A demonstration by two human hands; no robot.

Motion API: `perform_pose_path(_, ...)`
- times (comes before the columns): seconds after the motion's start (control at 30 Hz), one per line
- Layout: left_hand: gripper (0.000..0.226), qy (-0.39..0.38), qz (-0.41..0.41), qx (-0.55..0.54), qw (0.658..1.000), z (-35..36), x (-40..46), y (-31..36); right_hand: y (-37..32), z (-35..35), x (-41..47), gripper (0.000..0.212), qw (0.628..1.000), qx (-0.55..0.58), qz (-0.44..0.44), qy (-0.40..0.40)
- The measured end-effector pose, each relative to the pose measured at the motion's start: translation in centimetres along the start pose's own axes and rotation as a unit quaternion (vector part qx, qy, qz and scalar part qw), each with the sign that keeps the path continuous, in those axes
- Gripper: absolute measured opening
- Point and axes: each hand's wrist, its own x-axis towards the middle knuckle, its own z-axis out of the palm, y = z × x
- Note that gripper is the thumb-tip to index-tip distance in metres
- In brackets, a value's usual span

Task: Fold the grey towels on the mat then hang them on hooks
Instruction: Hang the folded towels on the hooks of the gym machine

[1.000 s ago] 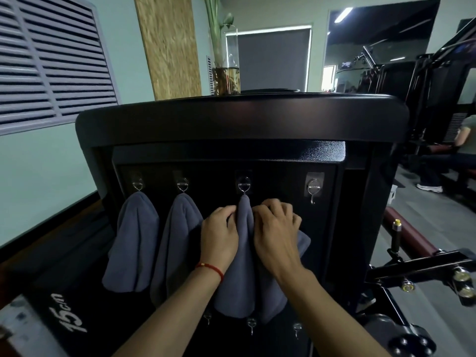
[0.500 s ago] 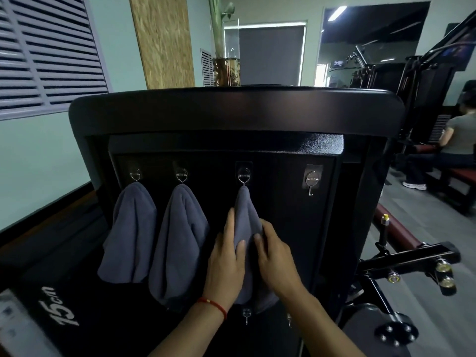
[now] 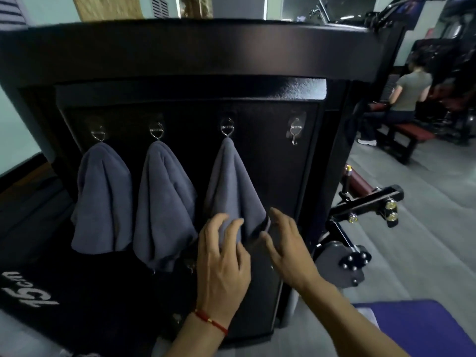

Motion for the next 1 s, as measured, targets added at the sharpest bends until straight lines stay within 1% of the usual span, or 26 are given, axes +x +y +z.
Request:
perform_pose_path(0.03,0.044,0.006,-0.005,-0.035,0.999,0.1,-0.6,0.5,0.2,-0.7,-0.8,0.057,1.000,-0.013,0.001,0.011)
perform_pose_path(0.1,0.036,-0.014,-0.026,-0.107,0.994,1.3,-1.8,1.4,1.4,-1.9,-2.9,0.052,0.999,-0.046,0.016,0.018)
perform_pose_path(0.2,0.035,-0.102,-0.085,-0.191,0.973,4.0,-4.2,2.7,4.5,-4.1,-7.1,0.056,0.993,-0.098,0.059,0.003)
perform_pose_path(0.23,0.038,-0.136,-0.098,-0.195,0.966,5.1,-5.1,3.1,5.9,-4.8,-8.7,0.057,0.991,-0.115,0.073,-0.006)
perform_pose_path(0.33,0.047,-0.237,-0.103,-0.157,0.953,8.0,-7.6,4.0,11.3,-6.7,-14.0,0.048,0.981,-0.156,0.111,-0.039)
perform_pose_path(0.43,0.049,-0.358,-0.127,-0.124,0.917,10.5,-9.9,5.4,17.2,-8.1,-19.7,0.041,0.962,-0.176,0.194,-0.078)
perform_pose_path(0.5,0.052,-0.421,-0.125,-0.092,0.894,12.6,-11.5,6.9,21.7,-8.5,-23.9,0.048,0.941,-0.168,0.268,-0.121)
perform_pose_path(0.57,0.055,-0.473,-0.121,-0.075,0.870,15.5,-13.3,9.4,26.5,-8.9,-28.4,0.051,0.909,-0.150,0.353,-0.165)
perform_pose_path(0.63,0.054,-0.515,-0.123,-0.066,0.846,19.0,-15.3,12.4,31.2,-9.3,-32.9,0.050,0.871,-0.126,0.430,-0.202)
perform_pose_path(0.7,0.051,-0.554,-0.133,-0.063,0.820,23.0,-17.5,15.4,35.5,-9.6,-36.8,0.047,0.840,-0.107,0.480,-0.230)
perform_pose_path(0.77,0.048,-0.584,-0.156,-0.060,0.795,27.9,-20.1,17.8,40.0,-9.7,-40.1,0.049,0.814,-0.097,0.509,-0.262)
perform_pose_path(0.83,0.043,-0.597,-0.198,-0.057,0.776,33.5,-22.9,19.3,45.0,-9.3,-42.7,0.049,0.797,-0.098,0.520,-0.292)
perform_pose_path(0.9,0.037,-0.599,-0.244,-0.063,0.760,39.2,-26.5,20.1,50.1,-8.5,-44.8,0.046,0.780,-0.099,0.530,-0.318)
perform_pose_path(1.0,0.032,-0.615,-0.267,-0.063,0.739,47.2,-32.9,20.0,57.5,-6.3,-46.8,0.048,0.760,-0.095,0.551,-0.330)
